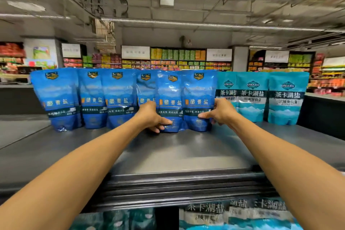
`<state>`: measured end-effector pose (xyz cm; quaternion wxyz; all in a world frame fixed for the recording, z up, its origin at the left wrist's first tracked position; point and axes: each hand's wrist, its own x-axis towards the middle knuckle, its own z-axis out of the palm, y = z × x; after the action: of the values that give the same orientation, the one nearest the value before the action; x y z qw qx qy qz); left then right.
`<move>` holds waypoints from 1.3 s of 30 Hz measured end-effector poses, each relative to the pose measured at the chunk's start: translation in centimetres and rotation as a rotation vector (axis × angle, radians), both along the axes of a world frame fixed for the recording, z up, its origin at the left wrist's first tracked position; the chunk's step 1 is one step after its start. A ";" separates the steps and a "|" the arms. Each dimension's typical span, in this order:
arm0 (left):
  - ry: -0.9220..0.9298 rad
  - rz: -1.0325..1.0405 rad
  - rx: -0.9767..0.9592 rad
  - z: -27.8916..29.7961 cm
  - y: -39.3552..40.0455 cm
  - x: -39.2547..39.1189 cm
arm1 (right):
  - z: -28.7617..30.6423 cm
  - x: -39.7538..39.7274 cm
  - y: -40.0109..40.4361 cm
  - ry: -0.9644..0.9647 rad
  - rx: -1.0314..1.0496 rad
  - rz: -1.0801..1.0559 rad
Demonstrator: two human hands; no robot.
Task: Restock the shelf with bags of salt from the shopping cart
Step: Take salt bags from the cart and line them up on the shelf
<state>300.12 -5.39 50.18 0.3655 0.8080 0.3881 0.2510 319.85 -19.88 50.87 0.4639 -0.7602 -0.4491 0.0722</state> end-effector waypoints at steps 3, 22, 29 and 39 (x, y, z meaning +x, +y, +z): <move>-0.048 0.001 0.001 -0.2 0.3 1.2 | -0.6 1.1 1.5 0.048 0.016 -0.042; 0.288 0.193 0.798 0.4 -3.0 0.3 | -0.8 2.0 -0.6 -0.119 -0.151 -0.185; -0.257 0.007 0.506 1.6 -9.5 -1.3 | -0.8 -0.1 -10.1 0.042 0.194 -0.098; -0.690 -0.566 0.030 -5.0 -28.4 2.5 | -10.4 -3.6 -31.2 0.065 0.583 -0.185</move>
<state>302.65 -33.83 45.14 0.5160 0.7565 0.0034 0.4017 316.27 -51.10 40.43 0.6813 -0.6299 -0.3648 -0.0782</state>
